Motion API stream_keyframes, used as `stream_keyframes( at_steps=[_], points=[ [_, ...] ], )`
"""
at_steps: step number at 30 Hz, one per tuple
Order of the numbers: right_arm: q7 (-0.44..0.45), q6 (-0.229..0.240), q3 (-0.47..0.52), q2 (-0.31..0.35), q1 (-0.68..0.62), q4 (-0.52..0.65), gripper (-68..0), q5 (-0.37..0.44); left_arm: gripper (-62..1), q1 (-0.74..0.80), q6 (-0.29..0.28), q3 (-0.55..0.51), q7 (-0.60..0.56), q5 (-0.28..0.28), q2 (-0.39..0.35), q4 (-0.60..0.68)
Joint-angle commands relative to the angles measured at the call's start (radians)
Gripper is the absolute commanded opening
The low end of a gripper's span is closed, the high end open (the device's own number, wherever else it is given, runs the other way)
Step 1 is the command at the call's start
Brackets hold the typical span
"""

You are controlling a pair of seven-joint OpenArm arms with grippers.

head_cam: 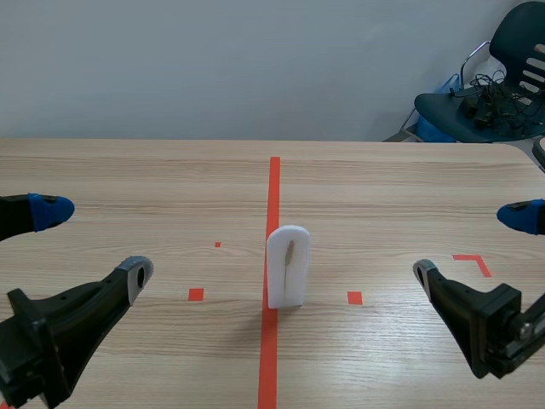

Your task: Do the leaf sorting experiment

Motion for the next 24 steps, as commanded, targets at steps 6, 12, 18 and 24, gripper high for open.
stream_keyframes(
  at_steps=[6,12,18,24],
  points=[
    [-0.005,-0.006,0.007,0.0,0.015,0.016,0.4,-0.048,1.4,-0.003,-0.003,-0.003,-0.016,-0.009,0.004,0.008],
    [-0.076,0.056,0.006,0.0,0.094,0.013,0.4,-0.095,1.4,-0.003,-0.003,-0.003,0.002,-0.009,0.005,0.008],
    [-0.1,0.164,0.003,0.003,0.196,-0.016,0.4,-0.178,1.4,-0.003,-0.003,-0.003,0.002,-0.009,0.005,0.008],
    [-0.044,0.279,-0.082,0.002,0.302,-0.195,0.4,-0.174,1.4,-0.003,-0.003,-0.003,0.002,-0.009,0.005,0.008]
  ],
)
